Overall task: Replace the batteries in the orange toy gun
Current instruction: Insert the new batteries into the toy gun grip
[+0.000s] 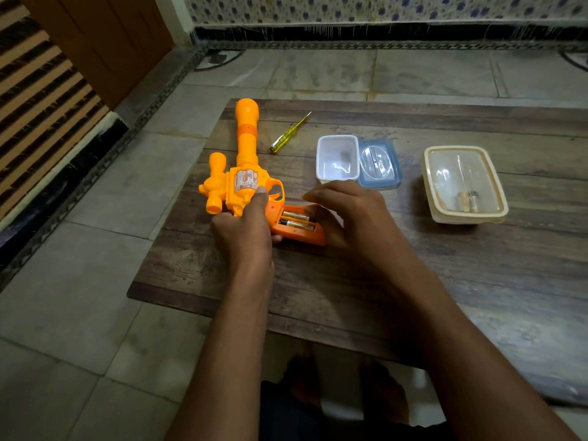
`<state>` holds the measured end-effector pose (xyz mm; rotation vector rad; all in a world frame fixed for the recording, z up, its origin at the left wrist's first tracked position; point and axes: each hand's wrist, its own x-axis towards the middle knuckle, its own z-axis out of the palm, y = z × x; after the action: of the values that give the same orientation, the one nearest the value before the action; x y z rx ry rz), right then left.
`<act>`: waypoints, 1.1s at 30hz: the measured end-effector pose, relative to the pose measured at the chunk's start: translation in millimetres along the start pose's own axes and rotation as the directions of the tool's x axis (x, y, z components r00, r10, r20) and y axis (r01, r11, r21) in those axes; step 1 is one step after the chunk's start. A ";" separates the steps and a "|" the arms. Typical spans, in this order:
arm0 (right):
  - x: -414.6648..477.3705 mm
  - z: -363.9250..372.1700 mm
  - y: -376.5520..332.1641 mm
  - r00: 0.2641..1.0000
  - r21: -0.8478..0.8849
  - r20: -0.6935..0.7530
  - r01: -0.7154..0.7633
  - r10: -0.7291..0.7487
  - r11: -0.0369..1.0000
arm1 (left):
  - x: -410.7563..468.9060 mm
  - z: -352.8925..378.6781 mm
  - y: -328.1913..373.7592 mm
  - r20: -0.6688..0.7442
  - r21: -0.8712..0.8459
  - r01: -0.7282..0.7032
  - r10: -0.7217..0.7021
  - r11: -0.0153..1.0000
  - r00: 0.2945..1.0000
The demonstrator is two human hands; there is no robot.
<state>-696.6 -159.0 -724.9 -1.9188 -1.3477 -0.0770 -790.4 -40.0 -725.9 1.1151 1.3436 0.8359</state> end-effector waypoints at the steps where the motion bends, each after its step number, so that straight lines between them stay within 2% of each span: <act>1: -0.8 -1.9 0.3 1.000 0.003 -0.012 -0.008 0.008 1.000 | -0.7 0.3 -0.1 -0.002 0.003 -0.003 0.003 1.000 1.000; 5: -4.2 -10.8 -1.3 0.998 0.029 -0.030 -0.060 0.061 0.998 | -4.9 0.9 0.1 0.006 0.009 -0.013 0.013 1.000 1.000; 9: -10.9 -25.2 -7.0 0.989 0.029 0.021 -0.146 0.146 0.989 | -9.9 -0.3 1.4 0.009 0.007 -0.019 0.018 1.000 1.000; 14: -26.2 -57.6 -15.2 0.947 -0.072 0.111 -0.296 0.303 0.952 | -19.2 -0.6 6.5 0.032 -0.028 0.007 -0.006 1.000 0.999; 18: -35.2 -86.3 -17.9 0.873 -0.227 0.158 -0.422 0.461 0.878 | -25.0 0.6 8.2 0.041 -0.032 0.008 -0.006 0.999 0.999; 24: -48.3 -100.8 -17.2 0.697 -0.430 0.271 -0.529 0.663 0.732 | -25.9 1.7 6.4 0.030 -0.041 0.001 0.000 0.999 1.000; 27: -49.3 -94.1 -19.1 0.661 -0.495 0.302 -0.507 0.687 0.706 | -25.6 2.9 6.6 0.025 -0.034 0.007 -0.006 0.999 1.000; 33: -46.4 -93.4 -22.3 0.609 -0.507 0.273 -0.567 0.745 0.649 | -22.2 3.8 5.1 0.020 -0.020 0.003 -0.002 1.000 1.000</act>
<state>-701.1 -249.4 -668.4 -2.8034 -0.8007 0.5856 -788.0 -59.9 -714.6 1.1034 1.3168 0.8326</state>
